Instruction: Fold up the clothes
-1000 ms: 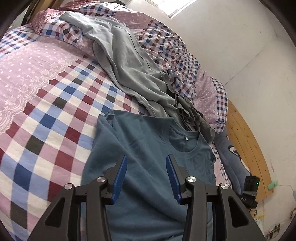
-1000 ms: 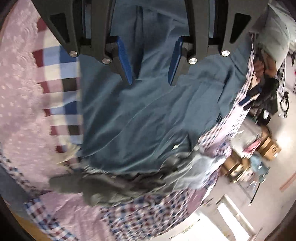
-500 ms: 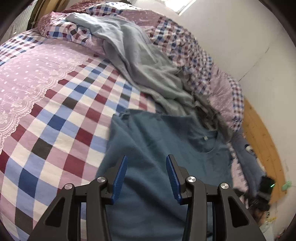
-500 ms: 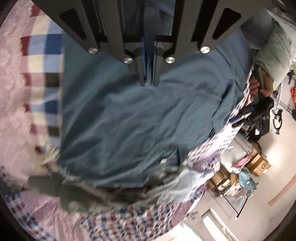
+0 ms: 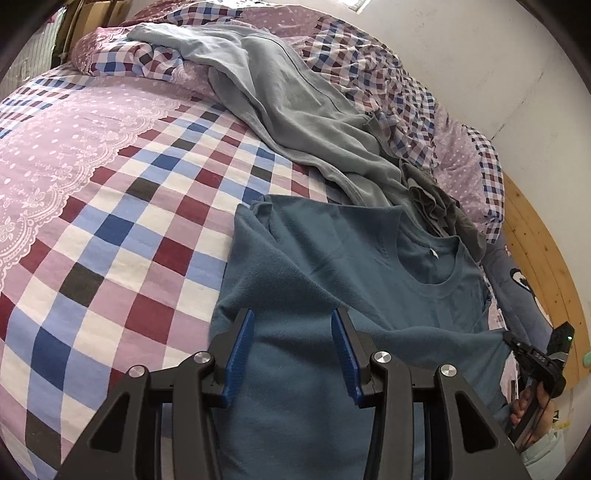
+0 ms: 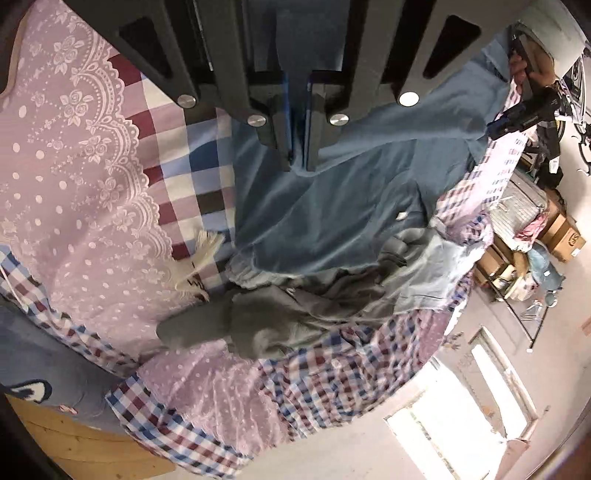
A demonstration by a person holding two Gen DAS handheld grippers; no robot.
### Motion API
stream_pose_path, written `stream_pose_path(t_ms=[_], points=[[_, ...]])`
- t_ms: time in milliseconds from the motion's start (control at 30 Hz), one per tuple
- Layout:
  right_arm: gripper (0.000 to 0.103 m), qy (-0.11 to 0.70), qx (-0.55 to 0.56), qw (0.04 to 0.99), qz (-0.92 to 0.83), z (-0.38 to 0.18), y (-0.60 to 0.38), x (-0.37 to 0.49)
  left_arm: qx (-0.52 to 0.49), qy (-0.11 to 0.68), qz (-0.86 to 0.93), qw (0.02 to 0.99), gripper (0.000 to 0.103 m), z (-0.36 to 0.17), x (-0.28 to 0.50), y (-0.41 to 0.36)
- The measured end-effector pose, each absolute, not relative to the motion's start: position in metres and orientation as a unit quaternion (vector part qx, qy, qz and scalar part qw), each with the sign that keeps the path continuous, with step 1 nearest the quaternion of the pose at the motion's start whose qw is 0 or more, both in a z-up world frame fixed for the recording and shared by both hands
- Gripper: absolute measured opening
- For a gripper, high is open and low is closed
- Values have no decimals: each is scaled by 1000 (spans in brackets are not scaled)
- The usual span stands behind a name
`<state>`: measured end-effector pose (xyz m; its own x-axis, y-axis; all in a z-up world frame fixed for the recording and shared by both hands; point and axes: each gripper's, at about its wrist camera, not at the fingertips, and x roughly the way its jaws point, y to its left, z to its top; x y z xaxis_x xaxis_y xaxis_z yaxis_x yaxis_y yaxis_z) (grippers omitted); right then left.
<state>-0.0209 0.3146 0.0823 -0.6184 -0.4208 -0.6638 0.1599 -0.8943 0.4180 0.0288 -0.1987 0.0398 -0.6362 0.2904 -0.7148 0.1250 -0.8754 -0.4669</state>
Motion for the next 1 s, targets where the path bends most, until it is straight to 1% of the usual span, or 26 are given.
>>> stream_pose_path(t_ms=[67, 233, 267, 300, 333, 767, 1000], points=[[5, -162, 418, 156, -880, 76, 315, -23, -426, -241, 871, 48, 46, 40, 29, -198], [17, -165, 450, 136, -867, 61, 317, -29, -427, -244, 870, 42, 46, 40, 29, -202], [27, -166, 457, 132, -864, 58, 318, -31, -428, -247, 869, 40, 46, 40, 29, -204], [34, -168, 458, 135, -863, 61, 320, -26, -427, -252, 868, 38, 46, 40, 29, -205], [35, -170, 459, 136, -861, 61, 320, -21, -426, -255, 867, 36, 46, 40, 30, -207], [35, -195, 478, 144, -844, 63, 319, 27, -393, -306, 866, -33, 46, 54, 61, -259], [35, -167, 480, 117, -853, 61, 306, 32, -391, -321, 861, -55, 46, 53, 92, -277]])
